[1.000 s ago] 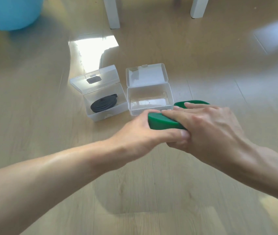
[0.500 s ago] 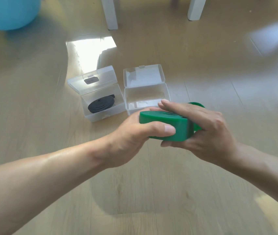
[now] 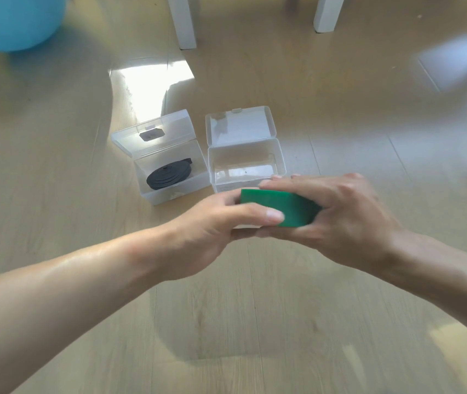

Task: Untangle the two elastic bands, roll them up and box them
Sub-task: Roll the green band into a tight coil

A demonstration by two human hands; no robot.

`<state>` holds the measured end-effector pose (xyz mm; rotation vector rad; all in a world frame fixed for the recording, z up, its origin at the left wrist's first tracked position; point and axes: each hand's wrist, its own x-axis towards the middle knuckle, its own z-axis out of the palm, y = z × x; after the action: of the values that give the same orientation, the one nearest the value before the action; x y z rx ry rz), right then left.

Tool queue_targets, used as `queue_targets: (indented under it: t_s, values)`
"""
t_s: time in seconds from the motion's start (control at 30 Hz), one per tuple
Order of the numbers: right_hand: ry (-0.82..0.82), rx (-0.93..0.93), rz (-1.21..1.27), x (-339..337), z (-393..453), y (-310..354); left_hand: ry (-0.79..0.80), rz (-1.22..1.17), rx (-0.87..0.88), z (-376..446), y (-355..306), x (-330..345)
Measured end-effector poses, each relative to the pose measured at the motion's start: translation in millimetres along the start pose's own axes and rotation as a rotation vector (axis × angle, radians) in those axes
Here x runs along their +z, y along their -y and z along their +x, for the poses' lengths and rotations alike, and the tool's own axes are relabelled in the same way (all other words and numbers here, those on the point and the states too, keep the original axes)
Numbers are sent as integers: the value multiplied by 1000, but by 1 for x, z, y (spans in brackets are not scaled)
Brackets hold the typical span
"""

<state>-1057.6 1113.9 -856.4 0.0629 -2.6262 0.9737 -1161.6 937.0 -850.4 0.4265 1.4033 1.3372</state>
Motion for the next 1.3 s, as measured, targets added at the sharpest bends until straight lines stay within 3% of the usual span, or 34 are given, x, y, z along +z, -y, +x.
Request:
queue_targets:
  t_s: [0.17,0.3,0.5,0.6,0.77,0.87,0.97,1.07,1.3]
  values:
    - [-39,-74,-50,8,-2,8,-161,96,110,6,3,22]
    - [-6,-89,178,1,-5,10,78,-112,84,1,1,13]
    - [-144,-233,260,-3,-4,22,433,-362,8,-3,-5,7]
    - [-190,-247,208,-5,-5,24,501,-475,8,-1,-10,7]
    - [-126,-139,7,0,-3,12,366,-434,-28,3,-3,-9]
    - [-44,-111,-161,4,-3,4,260,-278,-80,4,-2,-24]
    - [-34,-116,-245,10,-1,7,113,14,5,3,-5,-9]
    - [-77,-101,-186,15,-1,17,-88,54,91,5,4,9]
    - [26,-17,115,4,-7,11,8,-116,20,0,6,-1]
